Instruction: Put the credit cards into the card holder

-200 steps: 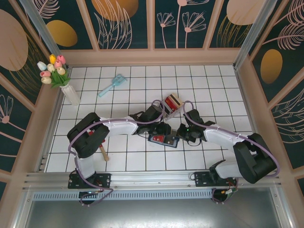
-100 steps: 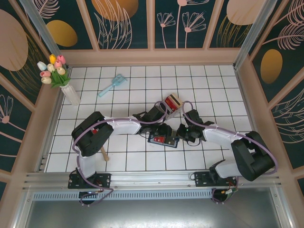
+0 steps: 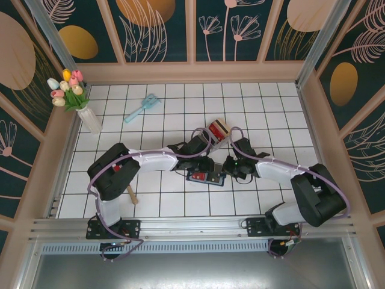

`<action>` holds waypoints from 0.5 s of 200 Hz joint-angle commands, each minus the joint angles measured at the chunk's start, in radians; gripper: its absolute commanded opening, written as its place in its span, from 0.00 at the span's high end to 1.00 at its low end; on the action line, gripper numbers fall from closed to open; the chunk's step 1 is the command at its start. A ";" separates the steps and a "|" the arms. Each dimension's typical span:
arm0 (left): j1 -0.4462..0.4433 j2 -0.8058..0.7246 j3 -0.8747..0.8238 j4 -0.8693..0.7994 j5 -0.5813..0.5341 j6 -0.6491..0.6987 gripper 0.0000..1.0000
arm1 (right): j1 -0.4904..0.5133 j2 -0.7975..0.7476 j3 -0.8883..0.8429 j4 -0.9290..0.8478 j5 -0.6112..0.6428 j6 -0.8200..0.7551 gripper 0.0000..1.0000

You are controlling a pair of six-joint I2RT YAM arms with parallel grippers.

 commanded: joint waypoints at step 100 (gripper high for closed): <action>0.197 -0.235 -0.064 0.184 -0.069 -0.136 0.50 | -0.043 0.030 0.383 -0.189 0.214 -0.372 0.68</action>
